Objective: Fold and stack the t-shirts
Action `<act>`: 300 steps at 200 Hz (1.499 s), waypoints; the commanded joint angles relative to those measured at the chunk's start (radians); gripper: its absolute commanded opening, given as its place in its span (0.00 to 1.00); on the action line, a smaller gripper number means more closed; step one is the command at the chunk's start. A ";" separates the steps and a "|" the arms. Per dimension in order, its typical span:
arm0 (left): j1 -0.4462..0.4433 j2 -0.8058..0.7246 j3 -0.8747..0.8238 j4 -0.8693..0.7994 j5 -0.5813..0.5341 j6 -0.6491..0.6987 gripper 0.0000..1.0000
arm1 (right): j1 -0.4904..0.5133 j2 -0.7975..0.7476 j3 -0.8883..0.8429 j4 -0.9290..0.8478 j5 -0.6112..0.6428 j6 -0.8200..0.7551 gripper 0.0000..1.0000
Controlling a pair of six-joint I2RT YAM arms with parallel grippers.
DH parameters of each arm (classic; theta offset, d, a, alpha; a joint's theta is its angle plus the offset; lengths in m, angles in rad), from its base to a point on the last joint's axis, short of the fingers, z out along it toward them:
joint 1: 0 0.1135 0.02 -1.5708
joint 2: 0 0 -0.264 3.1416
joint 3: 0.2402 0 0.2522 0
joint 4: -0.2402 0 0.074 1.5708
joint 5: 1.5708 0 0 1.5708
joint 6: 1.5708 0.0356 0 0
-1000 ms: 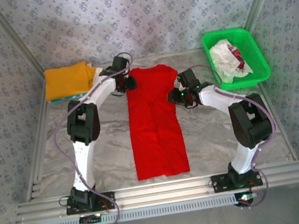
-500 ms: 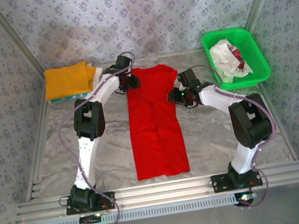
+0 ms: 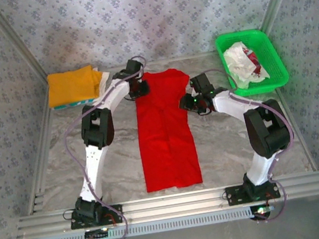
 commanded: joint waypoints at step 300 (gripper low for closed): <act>-0.017 0.005 0.007 -0.020 -0.043 -0.027 0.06 | -0.016 0.029 0.012 0.012 -0.035 0.009 0.44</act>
